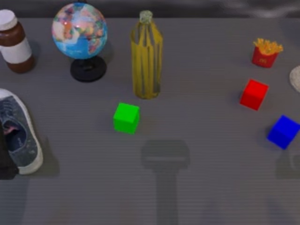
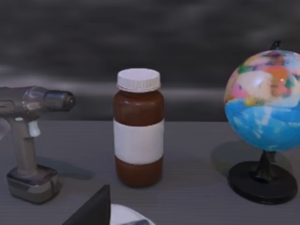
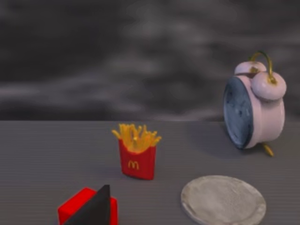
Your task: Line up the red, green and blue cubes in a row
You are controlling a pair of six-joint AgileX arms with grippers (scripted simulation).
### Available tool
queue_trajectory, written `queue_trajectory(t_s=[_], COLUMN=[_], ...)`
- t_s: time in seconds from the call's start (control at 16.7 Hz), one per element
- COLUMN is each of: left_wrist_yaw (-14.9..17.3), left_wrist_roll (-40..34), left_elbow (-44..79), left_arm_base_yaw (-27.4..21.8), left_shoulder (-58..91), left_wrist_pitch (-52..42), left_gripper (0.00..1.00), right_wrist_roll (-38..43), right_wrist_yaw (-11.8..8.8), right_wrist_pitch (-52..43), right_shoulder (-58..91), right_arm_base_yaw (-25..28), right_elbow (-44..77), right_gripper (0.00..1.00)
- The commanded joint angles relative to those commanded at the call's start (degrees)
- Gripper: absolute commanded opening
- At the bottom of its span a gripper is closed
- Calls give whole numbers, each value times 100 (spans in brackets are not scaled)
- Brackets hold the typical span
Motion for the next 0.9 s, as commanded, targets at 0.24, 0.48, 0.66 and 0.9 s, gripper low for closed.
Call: queue_trajectory(t_s=[0.24,0.48,0.66,0.9], left_wrist_yaw=[0,0,0,0], left_wrist_roll=[0,0,0,0], left_elbow=[0,0,0,0], left_arm_base_yaw=[0,0,0,0], left_shoulder=[0,0,0,0], left_wrist_pitch=[0,0,0,0], left_gripper=[100,100,100,100], right_wrist_roll=[-74,-515,-1045,-1922], right_wrist_yaw=[-14,-45,-43,-2], right_wrist_pitch=[-117,-821,-1686,-3159], right_shoulder=[170,1223,2625,5223], right_arm_base_yaw=[31,166,297,495], right_elbow=[173,1240,2633,4897], right_gripper=[100,100,100,100])
